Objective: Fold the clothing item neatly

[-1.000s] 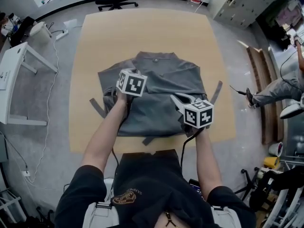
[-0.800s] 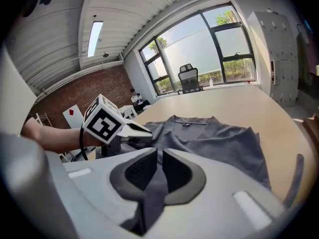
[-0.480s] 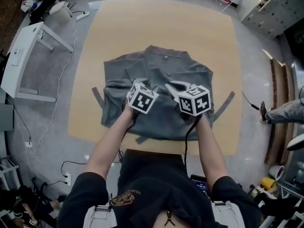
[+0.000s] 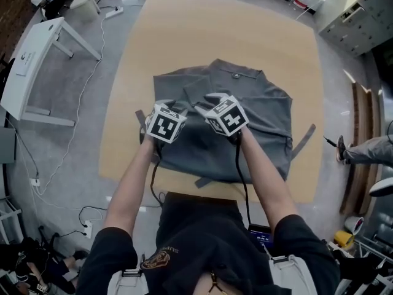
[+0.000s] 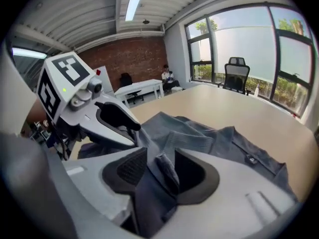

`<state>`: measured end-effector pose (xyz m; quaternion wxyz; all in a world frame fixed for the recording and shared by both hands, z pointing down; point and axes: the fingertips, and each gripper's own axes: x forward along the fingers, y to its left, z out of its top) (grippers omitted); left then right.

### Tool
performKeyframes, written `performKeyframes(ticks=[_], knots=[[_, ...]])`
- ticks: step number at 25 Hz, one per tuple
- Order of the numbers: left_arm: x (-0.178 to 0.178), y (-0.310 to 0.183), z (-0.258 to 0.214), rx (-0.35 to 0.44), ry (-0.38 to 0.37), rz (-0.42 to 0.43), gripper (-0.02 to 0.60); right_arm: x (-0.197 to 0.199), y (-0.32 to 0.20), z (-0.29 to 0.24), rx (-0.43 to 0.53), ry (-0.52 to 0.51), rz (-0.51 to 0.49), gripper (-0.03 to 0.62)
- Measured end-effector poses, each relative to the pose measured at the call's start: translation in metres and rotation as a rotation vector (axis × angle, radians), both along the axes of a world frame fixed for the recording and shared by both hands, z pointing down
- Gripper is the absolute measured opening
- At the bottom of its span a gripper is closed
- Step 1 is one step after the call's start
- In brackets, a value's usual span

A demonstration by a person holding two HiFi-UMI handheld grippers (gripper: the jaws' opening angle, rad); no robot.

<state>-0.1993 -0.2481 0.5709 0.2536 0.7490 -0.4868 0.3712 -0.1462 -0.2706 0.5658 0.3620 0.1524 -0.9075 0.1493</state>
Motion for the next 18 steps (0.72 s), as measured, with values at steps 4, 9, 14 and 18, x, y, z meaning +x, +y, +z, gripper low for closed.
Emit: performKeyframes(ticks=[4, 9, 14, 18], knots=[[-0.005, -0.001, 0.012, -0.026, 0.021, 0.056, 0.192, -0.002, -0.01, 0.033, 0.008, 0.164, 0.008, 0.118], [-0.003, 0.001, 0.027, -0.083, 0.013, 0.141, 0.192, 0.013, -0.019, 0.006, -0.039, 0.048, 0.231, 0.032], [-0.001, 0.004, 0.025, -0.085, 0.022, 0.174, 0.19, 0.075, -0.032, -0.035, -0.047, -0.143, 0.593, 0.032], [-0.001, 0.007, 0.03, -0.103, 0.01, 0.186, 0.183, 0.129, -0.023, -0.028, -0.061, -0.137, 0.803, 0.032]])
